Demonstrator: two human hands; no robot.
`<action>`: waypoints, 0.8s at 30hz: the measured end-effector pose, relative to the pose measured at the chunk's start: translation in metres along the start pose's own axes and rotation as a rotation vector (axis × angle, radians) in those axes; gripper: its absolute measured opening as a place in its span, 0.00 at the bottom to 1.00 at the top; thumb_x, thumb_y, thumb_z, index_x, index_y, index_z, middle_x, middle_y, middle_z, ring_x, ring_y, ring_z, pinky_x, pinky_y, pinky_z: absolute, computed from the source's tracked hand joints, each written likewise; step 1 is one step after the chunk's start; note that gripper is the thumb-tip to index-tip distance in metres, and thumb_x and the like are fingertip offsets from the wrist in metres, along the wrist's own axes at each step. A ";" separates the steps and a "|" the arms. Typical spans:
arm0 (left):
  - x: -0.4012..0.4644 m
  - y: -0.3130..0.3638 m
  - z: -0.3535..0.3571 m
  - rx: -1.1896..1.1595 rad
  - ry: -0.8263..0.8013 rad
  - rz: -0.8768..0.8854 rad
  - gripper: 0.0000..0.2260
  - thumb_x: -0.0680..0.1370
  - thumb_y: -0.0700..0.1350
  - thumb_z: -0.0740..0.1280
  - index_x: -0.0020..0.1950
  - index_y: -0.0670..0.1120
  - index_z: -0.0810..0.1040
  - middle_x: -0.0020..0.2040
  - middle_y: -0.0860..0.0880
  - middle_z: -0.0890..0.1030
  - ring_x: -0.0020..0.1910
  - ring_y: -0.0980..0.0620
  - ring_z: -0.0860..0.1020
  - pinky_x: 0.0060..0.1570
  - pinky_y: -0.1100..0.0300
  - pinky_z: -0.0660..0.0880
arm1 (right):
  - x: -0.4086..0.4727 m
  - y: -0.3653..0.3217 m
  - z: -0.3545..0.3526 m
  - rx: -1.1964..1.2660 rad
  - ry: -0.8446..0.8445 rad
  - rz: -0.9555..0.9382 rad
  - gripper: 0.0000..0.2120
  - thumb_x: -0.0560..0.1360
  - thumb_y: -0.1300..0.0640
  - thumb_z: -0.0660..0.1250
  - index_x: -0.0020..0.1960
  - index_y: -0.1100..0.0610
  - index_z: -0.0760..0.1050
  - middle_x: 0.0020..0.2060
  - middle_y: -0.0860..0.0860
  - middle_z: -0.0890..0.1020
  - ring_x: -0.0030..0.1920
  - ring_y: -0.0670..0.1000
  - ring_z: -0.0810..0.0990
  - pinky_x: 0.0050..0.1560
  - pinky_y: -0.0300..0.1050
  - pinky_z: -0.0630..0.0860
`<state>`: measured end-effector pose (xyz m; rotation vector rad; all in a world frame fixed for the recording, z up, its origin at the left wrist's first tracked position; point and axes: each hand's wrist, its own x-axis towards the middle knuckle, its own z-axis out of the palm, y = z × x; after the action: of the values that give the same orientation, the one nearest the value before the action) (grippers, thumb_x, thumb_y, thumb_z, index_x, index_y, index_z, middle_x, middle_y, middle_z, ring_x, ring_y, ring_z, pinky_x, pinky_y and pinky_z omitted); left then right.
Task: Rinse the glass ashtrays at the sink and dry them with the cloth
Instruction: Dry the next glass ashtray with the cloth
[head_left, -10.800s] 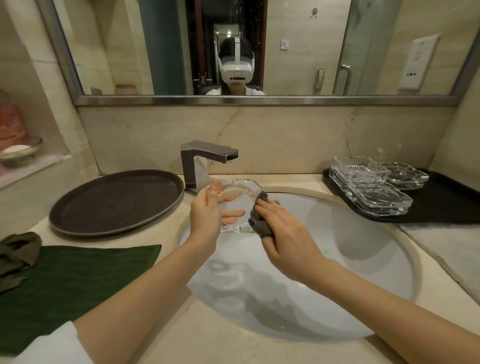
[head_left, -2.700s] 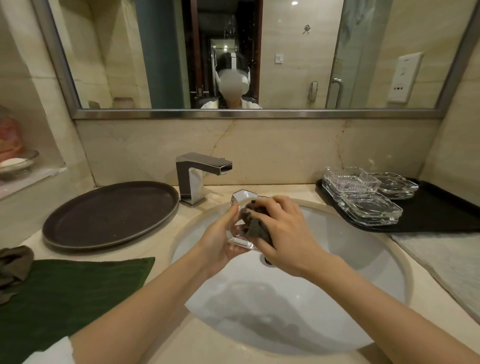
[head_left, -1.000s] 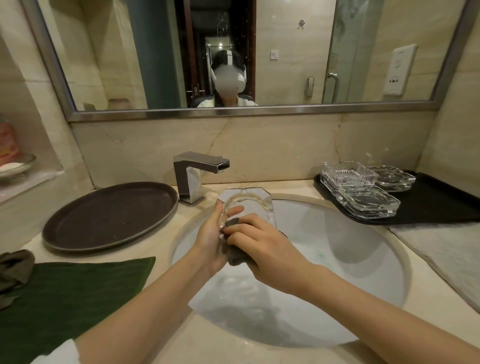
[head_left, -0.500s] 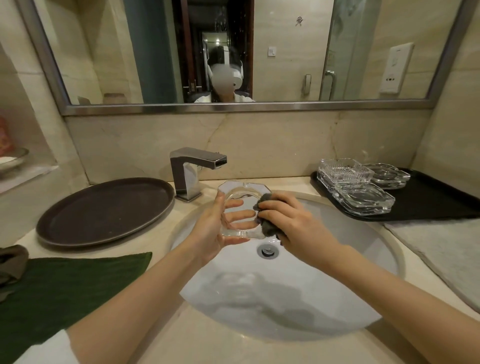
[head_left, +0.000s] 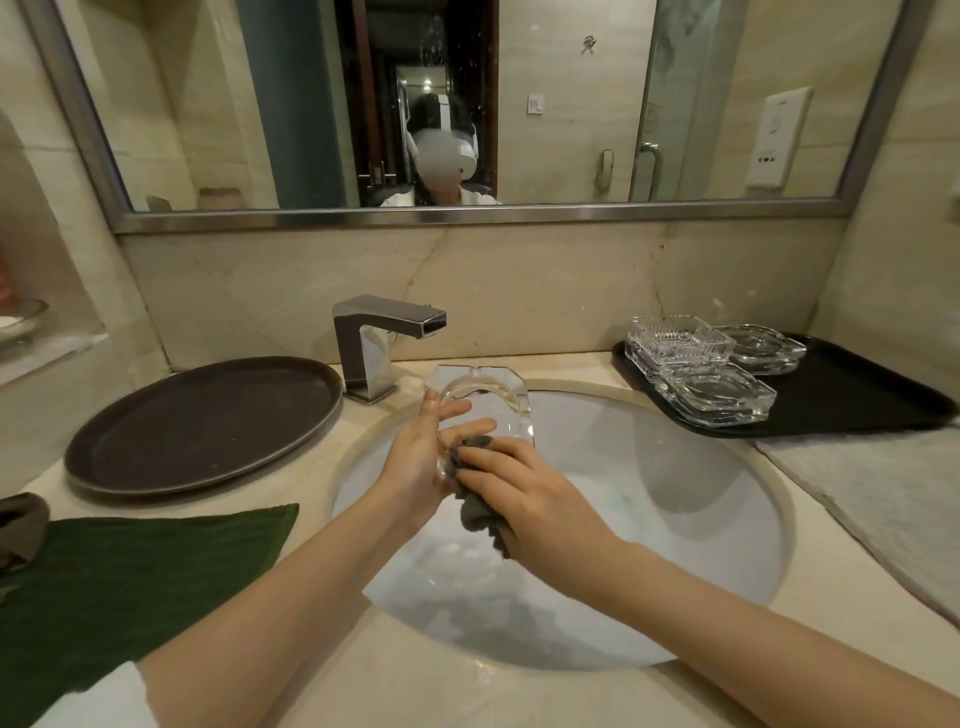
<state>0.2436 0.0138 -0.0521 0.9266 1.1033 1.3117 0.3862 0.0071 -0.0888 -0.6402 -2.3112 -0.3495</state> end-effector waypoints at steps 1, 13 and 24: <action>-0.001 0.001 0.000 0.001 -0.007 0.009 0.22 0.81 0.58 0.48 0.59 0.46 0.74 0.50 0.44 0.83 0.49 0.47 0.81 0.43 0.52 0.77 | 0.002 0.008 -0.001 0.006 0.021 -0.009 0.13 0.68 0.67 0.66 0.53 0.65 0.79 0.53 0.58 0.81 0.56 0.55 0.73 0.58 0.44 0.73; -0.005 -0.002 0.013 0.153 -0.120 -0.008 0.20 0.81 0.57 0.50 0.55 0.46 0.76 0.43 0.47 0.85 0.40 0.48 0.84 0.38 0.54 0.80 | 0.023 0.034 -0.017 -0.287 0.189 0.020 0.10 0.67 0.68 0.61 0.44 0.67 0.79 0.43 0.60 0.82 0.49 0.55 0.69 0.54 0.46 0.69; -0.006 -0.002 0.005 0.214 -0.041 0.046 0.21 0.81 0.57 0.50 0.49 0.46 0.77 0.35 0.49 0.81 0.35 0.50 0.78 0.30 0.58 0.77 | 0.020 -0.001 -0.018 0.264 -0.175 0.284 0.09 0.67 0.69 0.62 0.45 0.59 0.73 0.42 0.52 0.80 0.43 0.54 0.73 0.40 0.46 0.69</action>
<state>0.2495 0.0076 -0.0520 1.1383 1.2126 1.2222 0.3831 0.0060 -0.0623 -0.8772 -2.3314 0.1478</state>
